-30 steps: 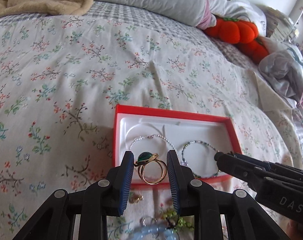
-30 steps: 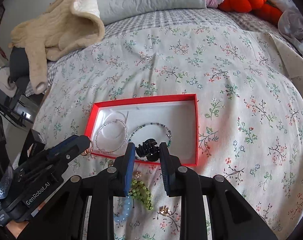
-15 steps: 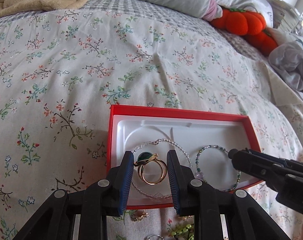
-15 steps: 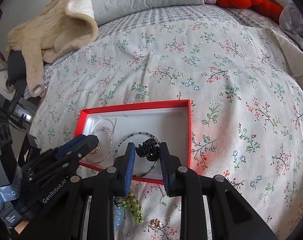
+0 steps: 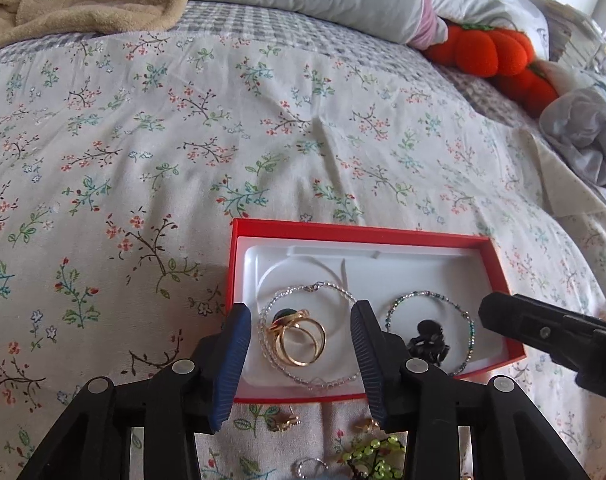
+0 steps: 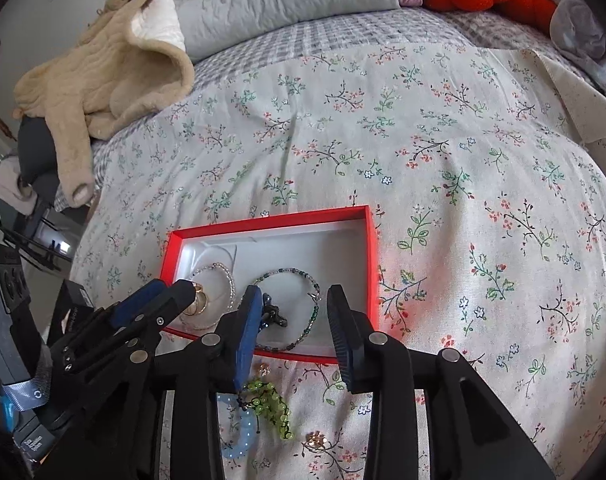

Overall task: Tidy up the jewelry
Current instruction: 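Carry the gold rings into the box with the left tool while the right tool places the black charm, then grasp the light blue bead bracelet with the left tool while the right tool grasps the green beaded strand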

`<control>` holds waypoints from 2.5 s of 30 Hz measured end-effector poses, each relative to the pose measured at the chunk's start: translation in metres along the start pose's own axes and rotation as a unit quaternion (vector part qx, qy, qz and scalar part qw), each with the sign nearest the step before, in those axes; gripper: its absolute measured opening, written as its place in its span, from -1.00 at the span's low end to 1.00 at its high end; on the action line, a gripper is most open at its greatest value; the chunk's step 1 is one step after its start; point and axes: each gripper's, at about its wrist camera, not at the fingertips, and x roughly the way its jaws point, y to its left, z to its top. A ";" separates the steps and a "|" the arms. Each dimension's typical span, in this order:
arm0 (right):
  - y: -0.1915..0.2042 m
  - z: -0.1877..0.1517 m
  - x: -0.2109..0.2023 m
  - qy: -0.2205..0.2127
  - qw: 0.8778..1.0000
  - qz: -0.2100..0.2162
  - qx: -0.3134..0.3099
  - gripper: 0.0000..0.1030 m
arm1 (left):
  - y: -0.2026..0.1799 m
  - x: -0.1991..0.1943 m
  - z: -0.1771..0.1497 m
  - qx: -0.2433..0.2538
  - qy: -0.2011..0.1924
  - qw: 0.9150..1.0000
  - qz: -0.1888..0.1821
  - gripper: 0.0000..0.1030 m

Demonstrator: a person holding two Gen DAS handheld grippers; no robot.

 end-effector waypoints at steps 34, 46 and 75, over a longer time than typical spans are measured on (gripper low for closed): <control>-0.012 -0.065 -0.041 0.062 0.996 -0.064 0.017 0.37 | 0.003 -0.020 -0.069 -0.010 0.147 0.986 0.072 0.75; -0.009 -0.070 -0.030 0.081 0.994 -0.067 0.014 0.37 | 0.006 0.009 -0.089 -0.028 0.204 0.978 0.041 -0.09; 0.017 -0.070 0.033 0.131 0.991 -0.036 0.013 -0.37 | 0.037 -0.057 -0.064 -0.044 0.104 0.994 0.014 -0.83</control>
